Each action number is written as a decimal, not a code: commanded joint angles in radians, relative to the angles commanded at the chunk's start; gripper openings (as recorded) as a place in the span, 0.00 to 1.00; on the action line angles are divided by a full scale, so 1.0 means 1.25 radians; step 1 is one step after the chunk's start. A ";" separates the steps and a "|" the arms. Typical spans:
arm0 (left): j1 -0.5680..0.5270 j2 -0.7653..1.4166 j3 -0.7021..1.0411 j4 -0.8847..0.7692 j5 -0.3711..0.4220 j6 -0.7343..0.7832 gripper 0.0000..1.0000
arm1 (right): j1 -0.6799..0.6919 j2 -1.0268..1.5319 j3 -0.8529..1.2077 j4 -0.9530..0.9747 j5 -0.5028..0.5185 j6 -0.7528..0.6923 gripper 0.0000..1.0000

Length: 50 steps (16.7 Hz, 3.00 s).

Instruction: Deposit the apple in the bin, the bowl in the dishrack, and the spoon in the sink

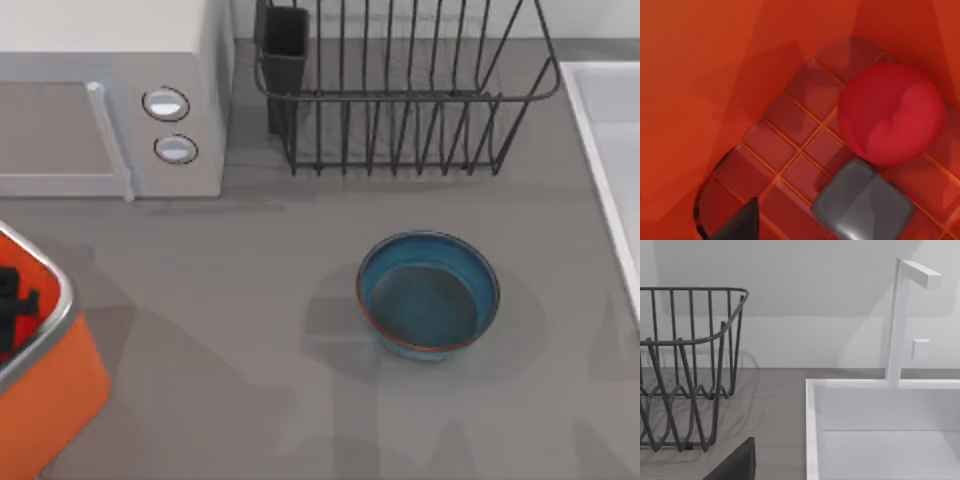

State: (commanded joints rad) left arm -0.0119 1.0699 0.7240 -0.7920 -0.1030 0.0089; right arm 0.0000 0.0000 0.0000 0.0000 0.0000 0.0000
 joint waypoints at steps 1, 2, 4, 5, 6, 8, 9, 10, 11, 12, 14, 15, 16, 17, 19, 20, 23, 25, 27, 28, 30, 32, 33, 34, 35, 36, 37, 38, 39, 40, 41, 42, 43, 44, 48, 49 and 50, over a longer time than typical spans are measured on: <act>0.001 -0.059 -0.041 0.042 0.005 0.000 1.00 | 0.000 0.000 0.000 0.000 0.000 0.000 1.00; 0.001 -0.123 -0.084 0.085 0.010 0.000 1.00 | 0.000 0.000 0.000 0.000 0.000 0.000 1.00; 0.003 -0.262 -0.177 0.175 0.021 0.002 1.00 | 0.000 0.000 0.000 0.000 0.000 0.000 1.00; 0.003 -0.334 -0.224 0.222 0.027 0.003 1.00 | 0.000 0.000 0.000 0.000 0.000 0.000 1.00; 0.004 -0.407 -0.272 0.270 0.033 0.004 1.00 | 0.000 0.000 0.000 0.000 0.000 0.000 1.00; 0.005 -0.546 -0.365 0.367 0.046 0.004 1.00 | 0.000 0.000 0.000 0.000 0.000 0.000 1.00; 0.006 -0.610 -0.407 0.415 0.053 0.004 1.00 | 0.000 0.000 0.000 0.000 0.000 0.000 1.00; 0.007 -0.669 -0.447 0.462 0.060 0.003 1.00 | 0.000 0.000 0.000 0.000 0.000 0.000 1.00; 0.007 -0.721 -0.482 0.506 0.065 0.001 1.00 | 0.000 0.000 0.000 0.000 0.000 0.000 1.00; 0.008 -0.764 -0.512 0.546 0.071 0.000 1.00 | 0.000 0.000 0.000 0.000 0.000 0.000 1.00; 0.009 -0.826 -0.557 0.605 0.079 -0.004 1.00 | 0.000 0.000 0.000 0.000 0.000 0.000 1.00; 0.009 -0.844 -0.571 0.622 0.081 -0.006 1.00 | 0.000 0.000 0.000 0.000 0.000 0.000 1.00; 0.009 -0.854 -0.578 0.632 0.082 -0.007 1.00 | 0.000 0.000 0.000 0.000 0.000 0.000 1.00; 0.010 -0.856 -0.579 0.634 0.082 -0.007 1.00 | 0.000 0.000 0.000 0.000 0.000 0.000 1.00; 0.010 -0.856 -0.579 0.634 0.082 -0.007 1.00 | 0.000 0.000 0.000 0.000 0.000 0.000 1.00; 0.010 -0.856 -0.579 0.634 0.082 -0.007 1.00 | 0.000 0.000 0.000 0.000 0.000 0.000 1.00; 0.010 -0.856 -0.579 0.634 0.082 -0.007 1.00 | 0.009 0.024 0.025 -0.020 -0.001 0.008 1.00; 0.010 -0.856 -0.579 0.634 0.082 -0.007 1.00 | 0.027 0.082 0.083 -0.065 -0.002 0.026 1.00; 0.010 -0.856 -0.579 0.634 0.082 -0.007 1.00 | 0.052 0.174 0.174 -0.131 -0.003 0.051 1.00; 0.010 -0.856 -0.579 0.634 0.082 -0.007 1.00 | 0.067 0.233 0.229 -0.171 -0.003 0.066 1.00; 0.010 -0.856 -0.579 0.634 0.082 -0.007 1.00 | 0.099 0.375 0.351 -0.263 -0.002 0.100 1.00; 0.010 -0.856 -0.579 0.634 0.082 -0.007 1.00 | 0.135 0.541 0.481 -0.365 -0.002 0.137 1.00; 0.010 -0.856 -0.579 0.634 0.082 -0.007 1.00 | 0.153 0.629 0.548 -0.418 -0.002 0.157 1.00; 0.010 -0.856 -0.579 0.634 0.082 -0.007 1.00 | 0.171 0.718 0.615 -0.472 -0.002 0.176 1.00; 0.010 -0.856 -0.579 0.634 0.082 -0.007 1.00 | 0.190 0.806 0.682 -0.526 -0.002 0.196 1.00; 0.010 -0.856 -0.579 0.634 0.082 -0.007 1.00 | 0.208 0.893 0.747 -0.579 -0.002 0.215 1.00; 0.010 -0.856 -0.579 0.634 0.082 -0.007 1.00 | 0.226 0.977 0.811 -0.631 -0.002 0.233 1.00; 0.010 -0.856 -0.579 0.634 0.082 -0.007 1.00 | 0.243 1.056 0.873 -0.681 -0.003 0.252 1.00; 0.010 -0.856 -0.579 0.634 0.082 -0.007 1.00 | 0.259 1.129 0.933 -0.729 -0.003 0.269 1.00; 0.010 -0.856 -0.579 0.634 0.082 -0.007 1.00 | 0.275 1.198 0.989 -0.774 -0.003 0.285 1.00; 0.010 -0.856 -0.579 0.634 0.082 -0.007 1.00 | 0.290 1.260 1.043 -0.815 -0.003 0.301 1.00; 0.010 -0.856 -0.579 0.634 0.082 -0.007 1.00 | 0.304 1.318 1.094 -0.854 -0.002 0.315 1.00; 0.010 -0.856 -0.579 0.634 0.082 -0.007 1.00 | 0.317 1.371 1.141 -0.889 -0.002 0.329 1.00; 0.010 -0.856 -0.579 0.634 0.082 -0.007 1.00 | 0.329 1.420 1.184 -0.920 -0.002 0.340 1.00; 0.010 -0.856 -0.579 0.634 0.082 -0.007 1.00 | 0.359 1.546 1.302 -1.000 0.001 0.372 1.00; 0.010 -0.856 -0.579 0.634 0.082 -0.007 1.00 | 0.362 1.558 1.313 -1.008 0.001 0.375 1.00; 0.010 -0.856 -0.579 0.634 0.082 -0.007 1.00 | 0.363 1.562 1.316 -1.011 0.001 0.376 1.00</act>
State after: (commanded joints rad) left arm 0.0000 0.0000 0.0000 0.0000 0.0000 0.0000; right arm 0.4537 1.9524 1.6449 -1.2634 0.0014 0.4696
